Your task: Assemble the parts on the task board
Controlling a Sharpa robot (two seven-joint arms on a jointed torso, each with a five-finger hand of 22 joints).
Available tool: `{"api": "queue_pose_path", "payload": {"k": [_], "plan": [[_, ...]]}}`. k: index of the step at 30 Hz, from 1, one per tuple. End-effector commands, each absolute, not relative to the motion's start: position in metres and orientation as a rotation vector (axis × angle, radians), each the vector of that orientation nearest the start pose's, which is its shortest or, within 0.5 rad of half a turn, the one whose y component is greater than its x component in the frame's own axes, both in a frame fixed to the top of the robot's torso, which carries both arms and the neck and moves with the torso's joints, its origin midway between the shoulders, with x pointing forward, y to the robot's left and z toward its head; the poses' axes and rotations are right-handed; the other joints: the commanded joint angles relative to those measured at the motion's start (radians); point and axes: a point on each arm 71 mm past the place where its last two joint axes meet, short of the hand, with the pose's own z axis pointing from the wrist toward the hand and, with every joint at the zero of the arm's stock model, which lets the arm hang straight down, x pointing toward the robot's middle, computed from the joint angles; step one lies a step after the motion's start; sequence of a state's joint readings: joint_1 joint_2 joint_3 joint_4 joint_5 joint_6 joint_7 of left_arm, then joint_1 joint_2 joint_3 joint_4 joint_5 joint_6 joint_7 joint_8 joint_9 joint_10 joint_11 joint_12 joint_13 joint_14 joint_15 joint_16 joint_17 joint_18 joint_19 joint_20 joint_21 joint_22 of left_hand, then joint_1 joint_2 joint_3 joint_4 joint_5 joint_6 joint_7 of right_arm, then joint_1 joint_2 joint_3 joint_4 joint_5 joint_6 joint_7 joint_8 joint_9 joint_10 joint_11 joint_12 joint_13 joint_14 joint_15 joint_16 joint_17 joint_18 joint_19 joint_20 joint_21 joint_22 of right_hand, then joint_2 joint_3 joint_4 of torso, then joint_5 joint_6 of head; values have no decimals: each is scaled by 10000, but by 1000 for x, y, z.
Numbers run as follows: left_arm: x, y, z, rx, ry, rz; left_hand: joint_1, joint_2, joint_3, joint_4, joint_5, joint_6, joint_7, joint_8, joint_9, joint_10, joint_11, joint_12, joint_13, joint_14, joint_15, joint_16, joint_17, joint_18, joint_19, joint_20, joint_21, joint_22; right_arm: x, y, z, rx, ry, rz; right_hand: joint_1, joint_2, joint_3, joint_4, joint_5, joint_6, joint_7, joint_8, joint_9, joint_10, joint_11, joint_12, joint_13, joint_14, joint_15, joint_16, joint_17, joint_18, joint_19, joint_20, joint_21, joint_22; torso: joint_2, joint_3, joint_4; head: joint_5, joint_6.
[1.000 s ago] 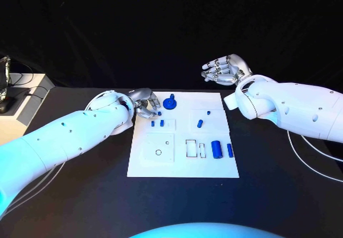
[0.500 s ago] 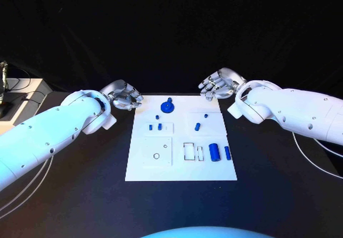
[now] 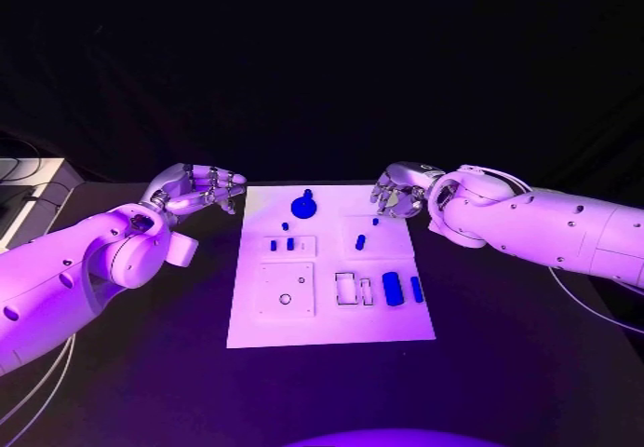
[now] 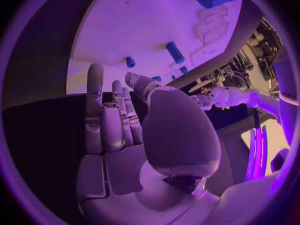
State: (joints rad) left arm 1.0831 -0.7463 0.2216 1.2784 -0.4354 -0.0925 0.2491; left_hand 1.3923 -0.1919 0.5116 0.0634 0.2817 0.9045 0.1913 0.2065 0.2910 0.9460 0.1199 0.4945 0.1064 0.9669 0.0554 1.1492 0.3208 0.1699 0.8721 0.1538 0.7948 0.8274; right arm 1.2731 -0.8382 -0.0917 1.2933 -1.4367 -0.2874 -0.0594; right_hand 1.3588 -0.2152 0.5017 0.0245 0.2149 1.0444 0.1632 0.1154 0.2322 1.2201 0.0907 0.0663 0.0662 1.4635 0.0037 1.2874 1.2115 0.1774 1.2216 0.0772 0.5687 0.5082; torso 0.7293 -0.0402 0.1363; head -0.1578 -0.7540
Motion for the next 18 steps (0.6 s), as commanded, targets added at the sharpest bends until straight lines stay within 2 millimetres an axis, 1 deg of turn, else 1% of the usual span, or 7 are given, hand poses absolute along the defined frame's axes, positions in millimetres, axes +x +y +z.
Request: {"api": "queue_pose_path", "payload": {"k": [1, 3, 5, 9, 13, 18], "plan": [[528, 227, -166, -9397, 14218, -16238, -126, 11, -74, 10, -34, 9, -66, 66, -8, 56, 27, 53, 11, 62, -3, -32, -12, 152, 74, 18, -68, -13, 528, -269, -181, -2476, 16124, 2934, -131, -266, 35, 124, -86, 50, -24, -19, 14, -390, 55, -60, -25, 623, 68, 287, 191, 5, 78, 98, 72, 90, -7, -10, 40, -90, 18], [524, 228, -167, -9495, 14183, -16324, -137, 7, -86, 19, -34, 14, -67, 69, -8, 54, 25, 55, 11, 71, -6, -32, -12, 151, 88, 15, -77, -23, 527, -267, -184, -2618, 16117, 2825, -157, -335, 19, 175, -98, 35, -32, -21, 17, -555, 68, -53, -22, 624, 75, 433, 311, 10, 129, 123, 101, 123, -21, -13, 55, -103, 6], [521, 229, -169, -9579, 14155, -16384, -143, 3, -94, 25, -33, 19, -68, 72, -8, 47, 26, 54, 10, 76, -7, -33, -13, 151, 97, 12, -84, -30, 526, -266, -188, -2745, 16176, 2752, -150, -376, 0, 208, -122, 17, -41, -25, 18, -676, 75, -46, -15, 635, 78, 608, 485, 15, 176, 144, 126, 152, -2, -5, 40, -83, 16], [518, 232, -170, -9690, 14092, -16389, -146, -6, -107, 30, -31, 30, -69, 79, -6, 20, 28, 44, 4, 85, -9, -37, -14, 150, 119, 6, -101, -47, 524, -263, -193, -2979, 16403, 2748, -147, -419, -41, 238, -155, -17, -51, -38, 16, -744, 74, -33, -6, 642, 82, 732, 596, 20, 217, 160, 147, 178, 12, -11, 27, -60, 12], [518, 235, -171, -9757, 14049, -16285, -146, -11, -116, 34, -29, 37, -67, 83, -6, -11, 33, 32, -3, 91, -9, -41, -16, 149, 137, 2, -117, -62, 521, -260, -197, -3192, 16641, 2854, -150, -451, -79, 260, -167, -43, -67, -47, 14, -750, 64, -15, 5, 637, 82, 769, 610, 24, 229, 167, 151, 190, 24, 1, 0, -35, 7], [518, 238, -172, -9807, 14024, -16181, -143, -11, -118, 33, -28, 40, -67, 85, -6, -20, 34, 28, -5, 93, -9, -42, -16, 148, 144, 1, -121, -66, 519, -257, -200, -3342, 16785, 2975, -82, -465, -81, 245, -132, -48, -94, -43, 19, -708, 44, 15, 21, 628, 67, 805, 616, 35, 236, 163, 155, 207, 22, 6, 7, -32, -14]]}}
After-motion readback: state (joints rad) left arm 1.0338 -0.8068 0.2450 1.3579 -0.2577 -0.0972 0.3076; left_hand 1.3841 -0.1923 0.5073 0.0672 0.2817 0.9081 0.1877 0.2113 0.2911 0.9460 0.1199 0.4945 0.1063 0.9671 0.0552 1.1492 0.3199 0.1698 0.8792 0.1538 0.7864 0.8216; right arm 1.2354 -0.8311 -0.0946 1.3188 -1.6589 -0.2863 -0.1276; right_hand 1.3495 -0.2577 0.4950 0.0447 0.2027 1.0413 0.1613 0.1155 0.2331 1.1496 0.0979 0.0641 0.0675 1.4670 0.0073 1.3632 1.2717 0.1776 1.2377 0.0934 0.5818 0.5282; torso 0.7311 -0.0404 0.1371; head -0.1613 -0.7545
